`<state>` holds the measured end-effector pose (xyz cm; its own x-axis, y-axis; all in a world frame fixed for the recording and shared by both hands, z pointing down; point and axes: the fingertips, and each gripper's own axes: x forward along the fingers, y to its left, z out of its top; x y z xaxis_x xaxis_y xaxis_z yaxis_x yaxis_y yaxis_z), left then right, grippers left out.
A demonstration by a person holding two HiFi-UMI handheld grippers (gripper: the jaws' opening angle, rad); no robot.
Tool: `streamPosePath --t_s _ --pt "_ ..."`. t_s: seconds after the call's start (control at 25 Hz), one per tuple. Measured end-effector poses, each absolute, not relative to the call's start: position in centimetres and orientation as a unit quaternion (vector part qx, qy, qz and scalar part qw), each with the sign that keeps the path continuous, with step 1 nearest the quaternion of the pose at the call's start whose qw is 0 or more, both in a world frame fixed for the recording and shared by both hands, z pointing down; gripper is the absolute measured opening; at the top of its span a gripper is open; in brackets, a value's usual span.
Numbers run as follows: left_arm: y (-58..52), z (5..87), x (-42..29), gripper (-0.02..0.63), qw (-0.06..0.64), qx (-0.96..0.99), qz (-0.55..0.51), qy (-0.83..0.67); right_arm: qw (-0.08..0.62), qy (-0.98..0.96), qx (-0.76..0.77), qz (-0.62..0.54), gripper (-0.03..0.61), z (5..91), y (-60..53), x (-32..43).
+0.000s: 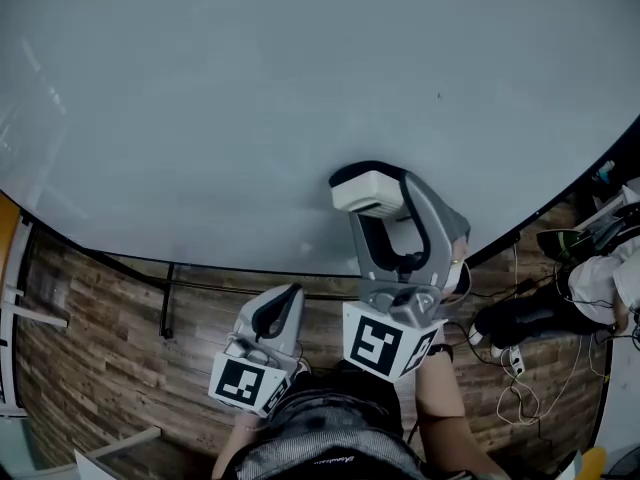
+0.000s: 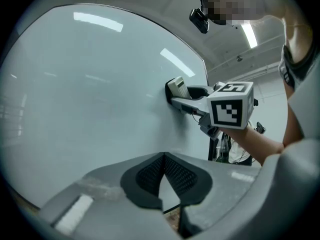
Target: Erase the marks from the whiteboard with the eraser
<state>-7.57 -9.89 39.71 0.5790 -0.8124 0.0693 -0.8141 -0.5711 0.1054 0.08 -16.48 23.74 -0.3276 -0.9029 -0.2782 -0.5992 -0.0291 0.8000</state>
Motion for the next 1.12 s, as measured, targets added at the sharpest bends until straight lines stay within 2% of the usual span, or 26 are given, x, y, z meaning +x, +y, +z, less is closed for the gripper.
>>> streamPosePath --t_s 0.4,0.92,1.12 --pt "-8.6 40.8 -6.5 -0.002 0.08 0.879 0.011 -0.471 0.245 -0.675 0.51 -0.474 0.261 30.7 -16.6 0.1" --pt "-8.6 41.3 -6.9 -0.002 0.084 0.869 0.025 -0.487 0.28 -0.682 0.481 -0.474 0.261 36.2 -16.9 0.2" --pt "-7.5 41.5 -7.1 -0.002 0.085 0.869 0.027 -0.486 0.314 -0.681 0.461 -0.474 0.262 39.3 -15.9 0.0"
